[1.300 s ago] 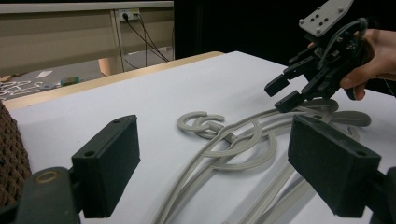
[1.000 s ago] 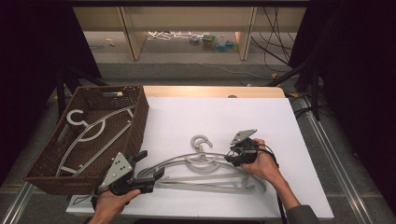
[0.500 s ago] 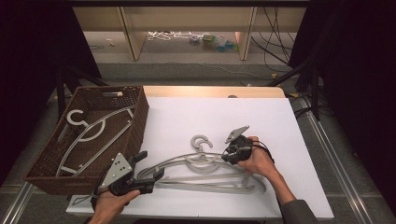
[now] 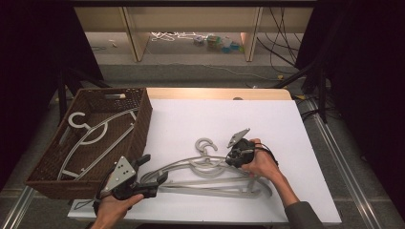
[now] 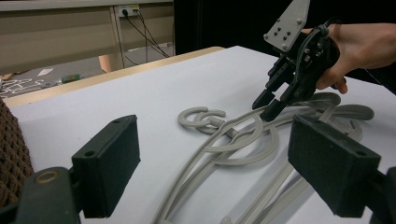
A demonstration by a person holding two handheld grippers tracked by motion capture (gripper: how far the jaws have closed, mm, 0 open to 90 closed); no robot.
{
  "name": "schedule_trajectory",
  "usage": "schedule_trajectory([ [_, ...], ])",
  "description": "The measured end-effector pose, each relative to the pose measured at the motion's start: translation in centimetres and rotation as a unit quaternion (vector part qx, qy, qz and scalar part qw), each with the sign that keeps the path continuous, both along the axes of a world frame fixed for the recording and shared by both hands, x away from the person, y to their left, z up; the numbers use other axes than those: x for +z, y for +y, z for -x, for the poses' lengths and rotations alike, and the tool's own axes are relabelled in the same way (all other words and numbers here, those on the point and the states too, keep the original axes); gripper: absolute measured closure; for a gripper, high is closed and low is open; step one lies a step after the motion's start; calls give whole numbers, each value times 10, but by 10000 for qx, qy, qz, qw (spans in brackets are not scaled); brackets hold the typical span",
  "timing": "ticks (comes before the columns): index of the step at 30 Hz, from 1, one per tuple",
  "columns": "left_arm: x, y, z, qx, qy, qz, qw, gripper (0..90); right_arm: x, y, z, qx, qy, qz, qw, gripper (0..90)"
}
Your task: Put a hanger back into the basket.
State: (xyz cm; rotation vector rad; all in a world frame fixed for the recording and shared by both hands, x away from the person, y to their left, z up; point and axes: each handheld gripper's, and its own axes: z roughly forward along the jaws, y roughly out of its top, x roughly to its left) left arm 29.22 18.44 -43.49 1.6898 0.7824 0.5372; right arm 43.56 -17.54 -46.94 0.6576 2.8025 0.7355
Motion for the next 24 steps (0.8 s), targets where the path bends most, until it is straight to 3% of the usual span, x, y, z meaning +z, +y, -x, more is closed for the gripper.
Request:
schedule_trajectory([
  [6, 0, -1, 0, -11, -9, -11, 10000, 167, 0, 0, -2, 83, 94, -3, 9999, 734],
  [12, 0, 0, 0, -8, -9, -18, 10000, 166, 2, 6, 0, 310, 43, 211, 9993, 774],
  [19, 0, 0, 0, -20, -9, -12, 10000, 166, 3, 10, 3, 735, -212, 454, 9960, 806],
  [23, 0, 1, -1, 24, 12, -2, 10000, 166, 4, 11, 4, 806, -270, 514, 9951, 811],
  [24, 0, 1, -1, 17, 18, 12, 10000, 166, 6, 12, 5, 847, -399, 544, 9941, 812],
])
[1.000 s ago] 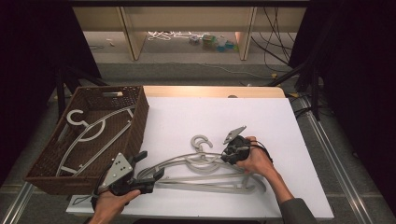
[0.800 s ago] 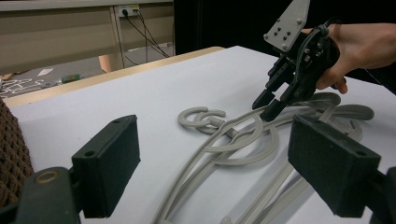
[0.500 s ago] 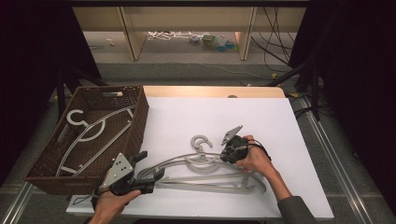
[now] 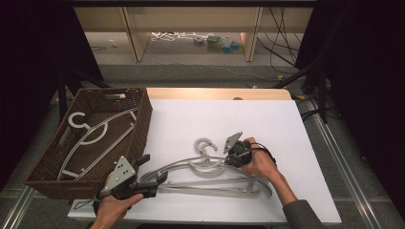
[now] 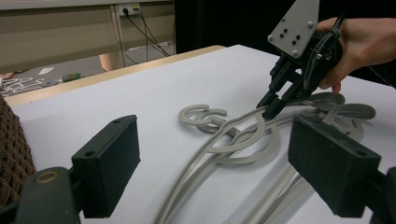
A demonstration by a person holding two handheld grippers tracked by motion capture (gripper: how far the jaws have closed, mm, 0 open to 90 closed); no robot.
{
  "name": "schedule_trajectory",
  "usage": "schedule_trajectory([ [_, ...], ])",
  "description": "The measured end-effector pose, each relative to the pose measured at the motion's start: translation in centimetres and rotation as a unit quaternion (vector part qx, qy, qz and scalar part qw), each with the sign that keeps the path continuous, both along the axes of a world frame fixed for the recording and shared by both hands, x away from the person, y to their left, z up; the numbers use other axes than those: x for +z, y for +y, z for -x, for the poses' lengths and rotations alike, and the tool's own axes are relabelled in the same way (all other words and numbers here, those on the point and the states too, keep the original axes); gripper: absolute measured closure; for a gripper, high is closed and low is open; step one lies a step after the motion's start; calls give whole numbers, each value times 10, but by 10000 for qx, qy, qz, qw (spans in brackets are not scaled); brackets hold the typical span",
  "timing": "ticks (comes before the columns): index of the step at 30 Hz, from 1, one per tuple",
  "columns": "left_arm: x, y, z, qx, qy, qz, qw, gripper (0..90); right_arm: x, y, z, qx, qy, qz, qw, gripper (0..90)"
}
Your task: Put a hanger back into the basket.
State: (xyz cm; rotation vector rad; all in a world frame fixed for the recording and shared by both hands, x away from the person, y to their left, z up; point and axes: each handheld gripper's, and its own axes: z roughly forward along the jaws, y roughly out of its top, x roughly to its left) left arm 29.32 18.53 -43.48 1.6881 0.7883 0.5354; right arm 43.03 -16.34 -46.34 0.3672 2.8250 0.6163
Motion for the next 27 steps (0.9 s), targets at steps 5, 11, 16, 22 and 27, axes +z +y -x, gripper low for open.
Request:
schedule_trajectory([
  [5, -2, -4, -1, -136, 9, -62, 9999, 166, 10, 0, 3, 136, -273, 30, 9995, 816],
  [11, -2, -6, -3, -144, 76, -148, 9998, 167, 28, -1, 11, 259, -678, 47, 9974, 820],
  [16, -1, -14, -11, -186, 168, -140, 9996, 167, 38, -3, 17, 330, -815, 47, 9961, 821],
  [22, -4, -26, -14, -340, 292, -265, 9986, 167, 46, -6, 21, 404, -1018, 59, 9940, 821],
  [27, 3, -36, -25, -305, 372, -314, 9984, 183, 56, -8, 23, 443, -1142, 21, 9925, 821],
])
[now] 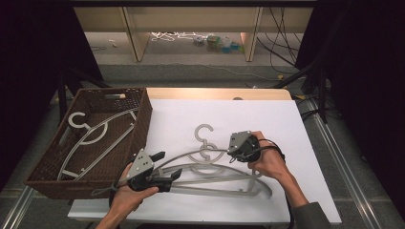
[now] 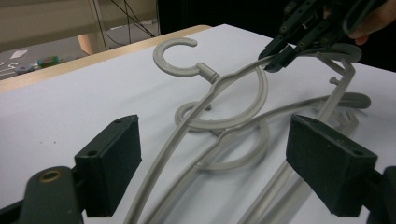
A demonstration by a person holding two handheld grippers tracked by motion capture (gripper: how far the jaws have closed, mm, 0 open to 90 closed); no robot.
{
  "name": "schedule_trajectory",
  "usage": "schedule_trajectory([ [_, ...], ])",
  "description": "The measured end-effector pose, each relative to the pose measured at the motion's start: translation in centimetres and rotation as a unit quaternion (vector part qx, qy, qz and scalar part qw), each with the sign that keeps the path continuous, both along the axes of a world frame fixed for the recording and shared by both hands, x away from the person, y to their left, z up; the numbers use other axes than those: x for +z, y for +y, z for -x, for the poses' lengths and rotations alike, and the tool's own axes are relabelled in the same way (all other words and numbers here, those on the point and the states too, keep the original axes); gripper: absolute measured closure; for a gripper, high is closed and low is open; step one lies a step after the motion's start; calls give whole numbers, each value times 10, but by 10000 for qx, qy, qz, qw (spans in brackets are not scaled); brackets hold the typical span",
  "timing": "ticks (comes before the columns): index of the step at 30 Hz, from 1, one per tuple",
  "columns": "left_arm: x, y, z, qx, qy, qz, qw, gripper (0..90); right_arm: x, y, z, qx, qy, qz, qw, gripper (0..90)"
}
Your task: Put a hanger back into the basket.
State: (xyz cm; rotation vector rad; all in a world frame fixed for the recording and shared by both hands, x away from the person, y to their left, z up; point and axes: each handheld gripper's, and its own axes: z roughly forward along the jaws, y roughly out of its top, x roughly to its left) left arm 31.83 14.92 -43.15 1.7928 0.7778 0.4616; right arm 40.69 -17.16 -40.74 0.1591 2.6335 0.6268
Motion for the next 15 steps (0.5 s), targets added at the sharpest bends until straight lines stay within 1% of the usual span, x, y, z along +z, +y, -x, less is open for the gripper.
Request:
schedule_trajectory([
  [1, 2, -2, -3, 30, 27, -49, 10000, 185, 2, 0, 1, -11, -9, -12, 10000, 821],
  [2, 3, -4, -7, 27, 30, -51, 10000, 185, 2, 0, 1, -11, -9, -12, 10000, 821],
  [3, 4, -7, -10, 51, 66, -113, 9999, 189, 3, 0, 1, -13, -6, -56, 10000, 822],
  [4, 4, -8, -13, 41, 88, -100, 9999, 200, 5, 0, 2, 21, -53, -73, 10000, 821],
  [5, 5, -10, -15, 56, 154, -92, 9998, 202, 6, 0, 2, 50, -84, -82, 9999, 821],
  [6, 5, -12, -18, 39, 182, -104, 9998, 206, 6, -1, 2, 55, -45, -103, 9999, 822],
  [7, 6, -14, -20, 45, 223, -143, 9996, 211, 7, -1, 2, 52, -50, -133, 9999, 822],
  [8, 8, -16, -22, 41, 250, -235, 9994, 211, 7, -1, 2, 52, -50, -133, 9999, 822],
  [9, 8, -18, -25, 46, 296, -243, 9993, 223, 8, -2, 3, 50, -58, -157, 9998, 822],
  [10, 10, -20, -27, 22, 302, -279, 9992, 225, 9, -2, 4, 77, -84, -177, 9998, 821],
  [12, 13, -24, -30, 74, 366, -297, 9989, 228, 11, -2, 4, 101, -86, -186, 9997, 822],
  [13, 14, -25, -33, 70, 388, -313, 9987, 230, 12, -2, 5, 85, -42, -245, 9997, 821],
  [14, 15, -27, -35, 58, 394, -362, 9986, 231, 14, -3, 4, 124, -99, -250, 9996, 822],
  [15, 17, -29, -38, 65, 393, -392, 9984, 234, 16, -3, 5, 110, -92, -271, 9995, 821],
])
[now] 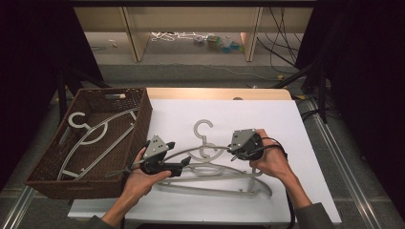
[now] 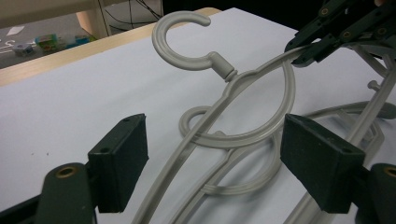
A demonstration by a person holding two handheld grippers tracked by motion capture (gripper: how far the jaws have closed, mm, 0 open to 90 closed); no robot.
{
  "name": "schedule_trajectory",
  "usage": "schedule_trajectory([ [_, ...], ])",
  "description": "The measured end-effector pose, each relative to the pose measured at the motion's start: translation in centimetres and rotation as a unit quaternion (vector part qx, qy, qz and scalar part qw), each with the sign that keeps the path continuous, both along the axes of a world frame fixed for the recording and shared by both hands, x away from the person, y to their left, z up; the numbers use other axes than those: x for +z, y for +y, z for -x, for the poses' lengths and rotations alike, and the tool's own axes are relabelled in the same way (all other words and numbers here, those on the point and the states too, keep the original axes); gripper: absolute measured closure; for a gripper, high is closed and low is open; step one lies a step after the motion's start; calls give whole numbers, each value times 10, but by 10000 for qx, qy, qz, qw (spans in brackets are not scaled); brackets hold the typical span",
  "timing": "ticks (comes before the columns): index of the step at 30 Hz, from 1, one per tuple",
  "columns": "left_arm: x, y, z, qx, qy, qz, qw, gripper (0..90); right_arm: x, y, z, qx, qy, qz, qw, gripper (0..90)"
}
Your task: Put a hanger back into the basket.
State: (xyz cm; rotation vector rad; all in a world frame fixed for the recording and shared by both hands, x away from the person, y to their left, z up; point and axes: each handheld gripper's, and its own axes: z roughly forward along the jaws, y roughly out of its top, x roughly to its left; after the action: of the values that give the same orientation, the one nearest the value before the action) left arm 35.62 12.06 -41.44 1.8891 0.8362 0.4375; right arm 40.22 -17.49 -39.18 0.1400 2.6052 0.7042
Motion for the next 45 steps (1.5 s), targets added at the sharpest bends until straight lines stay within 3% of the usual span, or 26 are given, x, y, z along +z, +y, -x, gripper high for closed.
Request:
schedule_trajectory([
  [6, 10, -7, -11, 13, -113, -36, 9999, 261, 9, -4, 3, 30, -72, -133, 9999, 822],
  [14, 13, -21, -24, -241, -88, -225, 9994, 279, 19, -6, 8, 117, -154, -212, 9996, 823],
  [16, 13, -22, -26, -375, -55, -375, 9986, 278, 22, -7, 9, 155, -173, -196, 9995, 823],
  [19, 12, -26, -28, -420, -28, -346, 9985, 305, 26, -7, 11, 159, -229, -213, 9994, 823],
  [20, 12, -26, -30, -540, -22, -438, 9976, 305, 26, -7, 11, 159, -229, -213, 9994, 823],
  [21, 10, -29, -31, -537, -22, -409, 9977, 318, 26, -7, 11, 189, -236, -217, 9993, 823],
  [22, 10, -29, -33, -621, 4, -546, 9966, 330, 26, -6, 12, 228, -263, -210, 9992, 823],
  [23, 9, -30, -35, -660, 11, -451, 9968, 365, 26, -6, 12, 229, -263, -205, 9992, 823],
  [24, 9, -31, -36, -716, 40, -537, 9960, 432, 26, -5, 12, 220, -278, -205, 9992, 823],
  [26, 9, -32, -38, -838, 60, -631, 9945, 447, 26, -5, 12, 237, -286, -207, 9991, 823],
  [29, 7, -37, -41, -994, 10, -596, 9933, 582, 26, -5, 13, 220, -246, -226, 9992, 823],
  [31, 6, -41, -42, -1114, -32, -639, 9917, 623, 27, -5, 11, 261, -298, -213, 9990, 823],
  [34, 9, -44, -42, -1307, -325, -1048, 9853, 690, 27, -5, 12, 326, -252, -193, 9990, 822],
  [38, 14, -46, -37, -1435, -573, -1284, 9796, 725, 28, -6, 12, 316, -318, -221, 9988, 822],
  [41, 20, -47, -34, -1506, -754, -1521, 9739, 746, 29, -7, 12, 304, -315, -290, 9986, 817],
  [42, 21, -47, -32, -1544, -824, -1596, 9715, 761, 30, -8, 11, 317, -424, -292, 9982, 809],
  [43, 22, -48, -31, -1532, -831, -1626, 9712, 761, 30, -8, 11, 317, -424, -292, 9982, 809],
  [45, 23, -49, -29, -1664, -896, -1742, 9664, 781, 30, -9, 10, 264, -410, -297, 9984, 789],
])
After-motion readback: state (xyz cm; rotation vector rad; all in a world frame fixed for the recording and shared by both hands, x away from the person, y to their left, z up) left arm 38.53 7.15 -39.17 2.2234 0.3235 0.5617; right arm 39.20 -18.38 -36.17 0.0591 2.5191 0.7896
